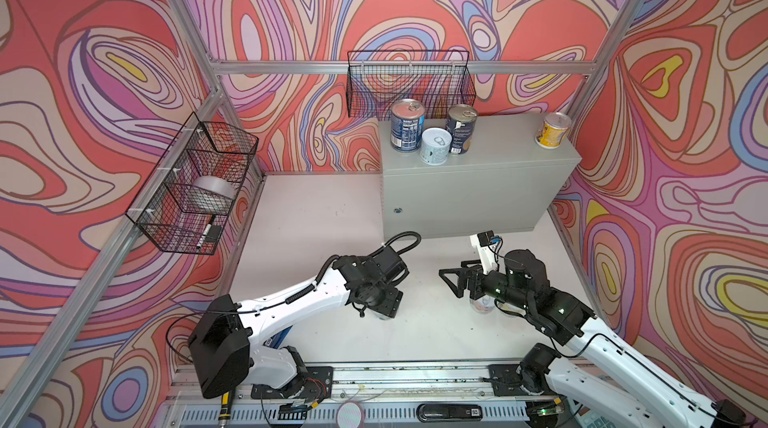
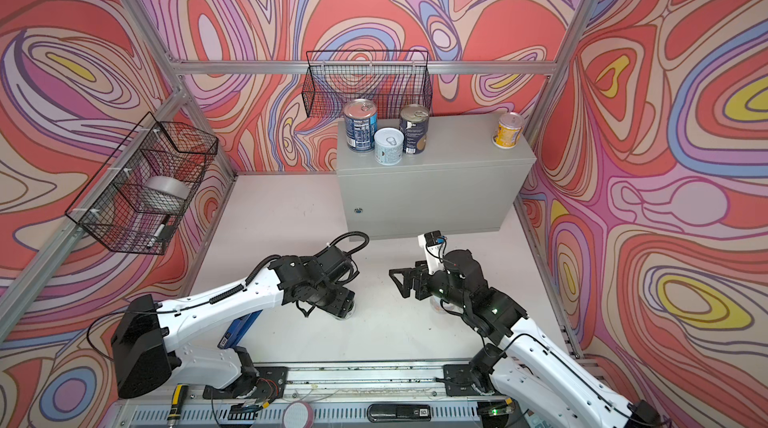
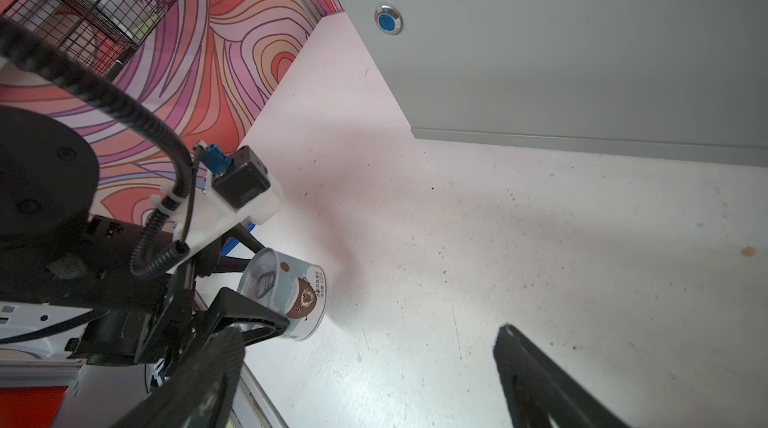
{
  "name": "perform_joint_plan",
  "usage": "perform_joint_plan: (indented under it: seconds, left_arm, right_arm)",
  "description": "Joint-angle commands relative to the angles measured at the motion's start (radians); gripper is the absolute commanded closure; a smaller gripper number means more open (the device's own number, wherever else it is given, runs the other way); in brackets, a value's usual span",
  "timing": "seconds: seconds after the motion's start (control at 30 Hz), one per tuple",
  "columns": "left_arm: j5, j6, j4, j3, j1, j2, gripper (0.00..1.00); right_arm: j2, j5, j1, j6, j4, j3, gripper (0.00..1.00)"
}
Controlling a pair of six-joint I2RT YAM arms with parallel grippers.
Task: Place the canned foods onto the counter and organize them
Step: 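Lift the brown-print can with the left gripper while the right gripper approaches it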
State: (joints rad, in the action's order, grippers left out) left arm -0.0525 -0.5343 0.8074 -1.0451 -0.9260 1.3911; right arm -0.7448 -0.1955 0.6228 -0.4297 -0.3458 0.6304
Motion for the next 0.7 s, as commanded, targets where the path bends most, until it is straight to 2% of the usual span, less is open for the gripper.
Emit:
perform_joint_plan:
  seconds: [0.0, 0.27, 0.43, 0.53, 0.67]
  left_arm:
    - [-0.063, 0.027, 0.029, -0.076, 0.018, 0.025, 0.54]
    - [-0.148, 0.077, 0.067, -0.250, 0.125, 0.057, 0.56]
    - [-0.163, 0.116, 0.119, -0.351, 0.155, 0.091, 0.57]
    - [-0.200, 0.131, 0.149, -0.392, 0.178, 0.112, 0.57]
    - [-0.205, 0.151, 0.179, -0.437, 0.195, 0.122, 0.58]
  right_arm:
    - [-0.049, -0.016, -0.001, 0.054, 0.051, 0.021, 0.03]
    - [-0.112, -0.027, 0.000, 0.108, 0.140, 0.026, 0.03]
    - [-0.136, -0.047, 0.019, 0.128, 0.172, 0.029, 0.03]
    - [-0.143, -0.034, 0.073, 0.162, 0.187, 0.020, 0.03]
    - [-0.157, 0.077, 0.197, 0.236, 0.181, 0.028, 0.03]
